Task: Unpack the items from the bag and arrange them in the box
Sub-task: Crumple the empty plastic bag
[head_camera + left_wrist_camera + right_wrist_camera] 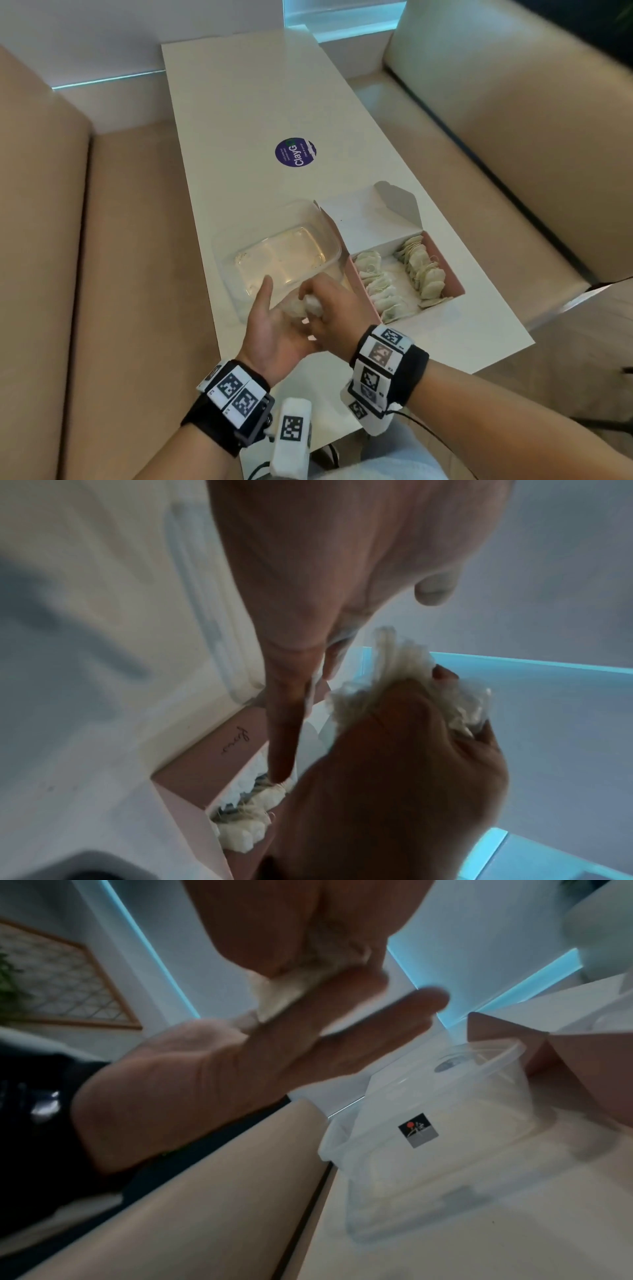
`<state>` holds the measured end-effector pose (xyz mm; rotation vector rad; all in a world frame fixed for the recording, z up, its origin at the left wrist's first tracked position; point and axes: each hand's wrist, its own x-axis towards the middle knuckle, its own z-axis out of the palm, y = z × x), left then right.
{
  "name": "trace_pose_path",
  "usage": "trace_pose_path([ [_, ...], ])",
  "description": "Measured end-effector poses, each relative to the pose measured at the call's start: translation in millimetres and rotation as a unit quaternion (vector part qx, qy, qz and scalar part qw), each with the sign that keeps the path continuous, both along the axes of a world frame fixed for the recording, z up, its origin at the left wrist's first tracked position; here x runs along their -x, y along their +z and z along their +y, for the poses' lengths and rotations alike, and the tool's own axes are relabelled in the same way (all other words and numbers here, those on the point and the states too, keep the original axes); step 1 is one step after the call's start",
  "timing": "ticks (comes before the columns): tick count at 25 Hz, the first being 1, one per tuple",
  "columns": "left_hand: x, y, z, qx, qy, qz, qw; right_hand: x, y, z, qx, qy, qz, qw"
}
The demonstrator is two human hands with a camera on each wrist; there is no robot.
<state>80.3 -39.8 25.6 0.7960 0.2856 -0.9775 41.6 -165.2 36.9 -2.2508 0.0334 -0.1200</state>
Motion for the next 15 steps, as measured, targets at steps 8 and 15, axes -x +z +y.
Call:
trace_pose_path([
  [8,24,-3,-11,-0.155,0.032,-0.107,0.982,17,-32,11,0.12,0.185,0.071,0.973],
  [15,115,-57,-18,-0.179,0.106,-0.037,0.978,85,-81,-20,0.057,0.346,-0.023,0.936],
])
